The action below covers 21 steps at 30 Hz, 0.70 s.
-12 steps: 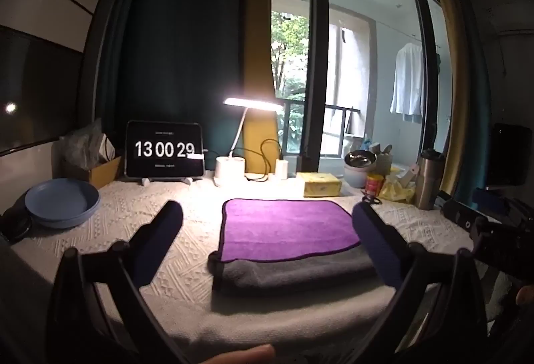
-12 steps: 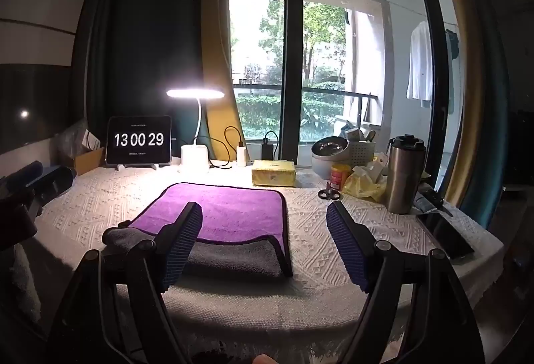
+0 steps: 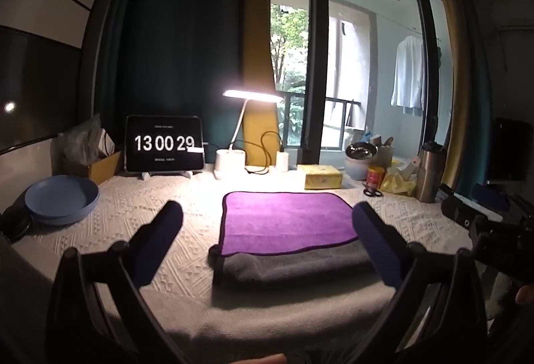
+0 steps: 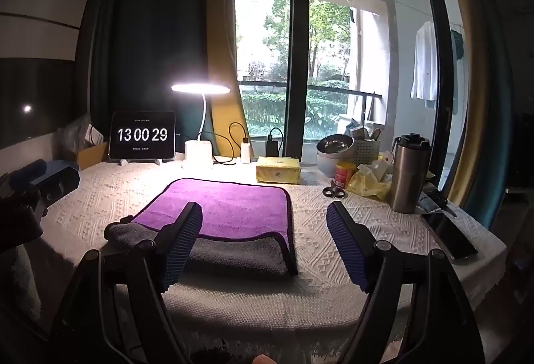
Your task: Fold towel
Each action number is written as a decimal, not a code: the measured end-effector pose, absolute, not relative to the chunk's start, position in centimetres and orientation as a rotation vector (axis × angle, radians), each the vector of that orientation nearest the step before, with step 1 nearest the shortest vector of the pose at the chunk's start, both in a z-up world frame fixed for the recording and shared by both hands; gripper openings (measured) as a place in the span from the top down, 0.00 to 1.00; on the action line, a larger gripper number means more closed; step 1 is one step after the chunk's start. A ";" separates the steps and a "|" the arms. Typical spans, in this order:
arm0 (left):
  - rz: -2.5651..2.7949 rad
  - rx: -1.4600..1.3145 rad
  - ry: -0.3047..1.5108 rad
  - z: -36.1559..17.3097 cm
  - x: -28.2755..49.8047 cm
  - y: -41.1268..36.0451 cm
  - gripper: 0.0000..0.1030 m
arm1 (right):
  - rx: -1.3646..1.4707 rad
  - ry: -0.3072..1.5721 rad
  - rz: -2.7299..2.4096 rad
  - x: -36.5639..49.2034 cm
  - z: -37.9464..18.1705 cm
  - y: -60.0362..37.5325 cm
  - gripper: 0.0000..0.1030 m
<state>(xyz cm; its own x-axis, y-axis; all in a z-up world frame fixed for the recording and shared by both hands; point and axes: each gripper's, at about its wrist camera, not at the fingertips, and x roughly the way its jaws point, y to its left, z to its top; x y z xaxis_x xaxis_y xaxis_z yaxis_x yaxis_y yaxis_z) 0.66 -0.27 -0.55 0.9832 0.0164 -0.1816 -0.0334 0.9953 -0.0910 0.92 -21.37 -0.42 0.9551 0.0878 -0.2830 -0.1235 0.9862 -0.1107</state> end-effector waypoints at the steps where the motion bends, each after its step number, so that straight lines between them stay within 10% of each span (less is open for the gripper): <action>1: 0.023 -0.096 0.183 -0.5 0.7 -0.2 0.01 | -0.127 0.282 0.107 0.9 -0.4 -21.3 0.22; 21: 0.030 -0.096 0.196 -0.8 0.7 -0.2 0.01 | -0.117 0.299 0.113 1.2 -0.9 -21.7 0.22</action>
<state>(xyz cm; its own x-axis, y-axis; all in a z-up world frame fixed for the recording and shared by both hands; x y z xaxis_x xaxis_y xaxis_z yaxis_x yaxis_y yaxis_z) 0.67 -0.23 -0.76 0.9804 0.0199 -0.1960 -0.0387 0.9950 -0.0924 1.22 -21.67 -0.88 0.9494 0.0931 -0.3000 -0.1279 0.9869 -0.0985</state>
